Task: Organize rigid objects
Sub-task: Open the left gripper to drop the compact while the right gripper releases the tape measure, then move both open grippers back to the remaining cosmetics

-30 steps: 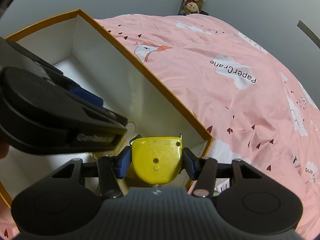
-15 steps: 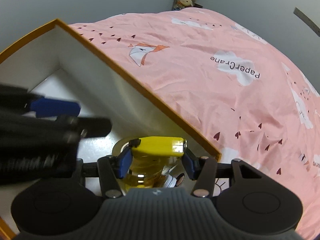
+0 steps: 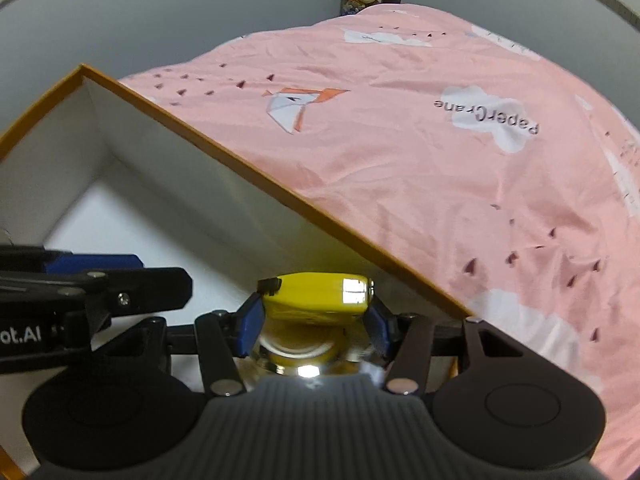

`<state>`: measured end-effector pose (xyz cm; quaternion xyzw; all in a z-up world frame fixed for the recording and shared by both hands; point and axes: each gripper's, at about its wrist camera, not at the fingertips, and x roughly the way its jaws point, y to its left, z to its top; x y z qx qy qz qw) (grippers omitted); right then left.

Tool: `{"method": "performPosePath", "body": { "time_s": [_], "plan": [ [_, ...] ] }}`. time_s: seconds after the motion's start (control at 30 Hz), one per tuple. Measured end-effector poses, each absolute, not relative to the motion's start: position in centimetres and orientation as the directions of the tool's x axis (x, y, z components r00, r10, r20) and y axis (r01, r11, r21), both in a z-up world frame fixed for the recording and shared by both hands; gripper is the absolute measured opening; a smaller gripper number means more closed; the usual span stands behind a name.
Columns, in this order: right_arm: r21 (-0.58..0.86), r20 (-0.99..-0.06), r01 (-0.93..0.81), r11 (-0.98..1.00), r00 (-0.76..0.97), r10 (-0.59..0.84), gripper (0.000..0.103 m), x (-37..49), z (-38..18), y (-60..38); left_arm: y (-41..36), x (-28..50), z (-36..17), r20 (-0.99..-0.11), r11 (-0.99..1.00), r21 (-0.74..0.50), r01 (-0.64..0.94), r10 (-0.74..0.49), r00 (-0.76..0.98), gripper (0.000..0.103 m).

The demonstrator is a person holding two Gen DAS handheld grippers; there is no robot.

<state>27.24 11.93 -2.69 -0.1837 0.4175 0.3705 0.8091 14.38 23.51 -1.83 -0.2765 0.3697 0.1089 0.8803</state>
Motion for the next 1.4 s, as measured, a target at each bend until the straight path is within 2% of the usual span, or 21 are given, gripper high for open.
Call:
{"method": "performPosePath", "body": {
  "time_s": [0.33,0.53,0.77,0.97,1.33,1.4],
  "plan": [
    [0.138,-0.819,-0.832,0.538,0.21,0.534,0.053,24.5,-3.0,13.4,23.6,12.7,-0.8,-0.725,0.859,-0.345,-0.379,0.013,0.688,0.051],
    [0.156,-0.872,-0.834,0.529,0.135,0.47,0.054,23.6,-4.5,14.3,23.2,12.7,-0.8,-0.734,0.873,-0.321,-0.366,0.015,0.679,0.051],
    [0.159,-0.884,-0.822,0.547,0.128,0.45,0.055,23.5,-5.4,13.5,22.9,12.5,-0.8,-0.737,0.877,-0.316,-0.362,0.013,0.676,0.051],
    [0.166,-0.863,-0.817,0.552,0.151,0.482,0.061,23.2,-4.2,12.1,22.1,12.0,0.0,-0.723,0.888,-0.309,-0.34,0.013,0.691,0.051],
    [0.19,-0.766,-0.778,0.6,0.265,0.585,0.062,21.3,0.4,6.5,18.7,11.1,2.1,-0.668,0.927,-0.294,-0.231,-0.027,0.743,0.051],
    [0.181,-0.734,-0.757,0.628,0.321,0.599,0.067,20.8,1.7,4.4,17.8,11.1,2.4,-0.657,0.938,-0.288,-0.193,-0.047,0.752,0.051]
  ]
}}
